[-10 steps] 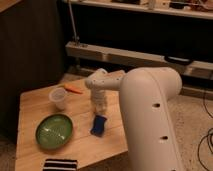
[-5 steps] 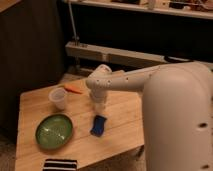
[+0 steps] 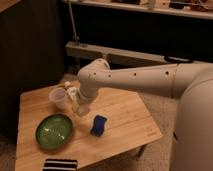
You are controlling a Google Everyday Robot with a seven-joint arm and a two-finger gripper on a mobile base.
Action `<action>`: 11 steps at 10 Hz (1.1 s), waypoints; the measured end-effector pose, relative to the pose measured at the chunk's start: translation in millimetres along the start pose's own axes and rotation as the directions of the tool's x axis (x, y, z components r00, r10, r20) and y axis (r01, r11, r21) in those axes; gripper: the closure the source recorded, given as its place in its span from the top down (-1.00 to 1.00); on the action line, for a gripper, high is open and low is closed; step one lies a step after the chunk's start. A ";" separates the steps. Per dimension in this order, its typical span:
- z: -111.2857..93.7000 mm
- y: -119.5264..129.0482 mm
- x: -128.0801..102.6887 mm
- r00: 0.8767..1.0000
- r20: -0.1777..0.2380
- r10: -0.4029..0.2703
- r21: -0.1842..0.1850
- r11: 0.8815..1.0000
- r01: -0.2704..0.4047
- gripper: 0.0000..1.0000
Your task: Place the bottle in the ceramic bowl
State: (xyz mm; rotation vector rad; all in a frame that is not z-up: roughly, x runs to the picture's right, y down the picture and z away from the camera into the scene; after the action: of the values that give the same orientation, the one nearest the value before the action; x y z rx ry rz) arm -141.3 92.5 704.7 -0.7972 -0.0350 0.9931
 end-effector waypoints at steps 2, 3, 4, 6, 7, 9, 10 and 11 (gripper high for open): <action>11.2 41.3 6.7 0.997 -0.046 -0.054 -0.092 0.994 0.050 -1.00; 21.7 71.7 12.9 0.991 -0.084 -0.101 -0.152 0.984 0.088 -1.00; 27.3 84.4 16.2 0.986 -0.104 -0.129 -0.179 0.978 0.109 -1.00; 37.3 108.3 21.1 0.971 -0.141 -0.193 -0.213 0.964 0.161 -0.93; 45.0 120.3 23.7 0.958 -0.165 -0.236 -0.211 0.957 0.200 -0.71; 60.1 120.2 28.7 0.947 -0.206 -0.247 -0.177 0.961 0.212 -0.34; 74.5 112.9 33.6 0.942 -0.238 -0.238 -0.156 0.966 0.205 -0.10; 86.7 106.6 37.2 0.939 -0.261 -0.226 -0.140 0.971 0.195 0.11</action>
State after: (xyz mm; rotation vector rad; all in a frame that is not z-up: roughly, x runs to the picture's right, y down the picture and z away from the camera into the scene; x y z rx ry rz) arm -230.5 202.5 690.1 -1.0082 0.0628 0.6750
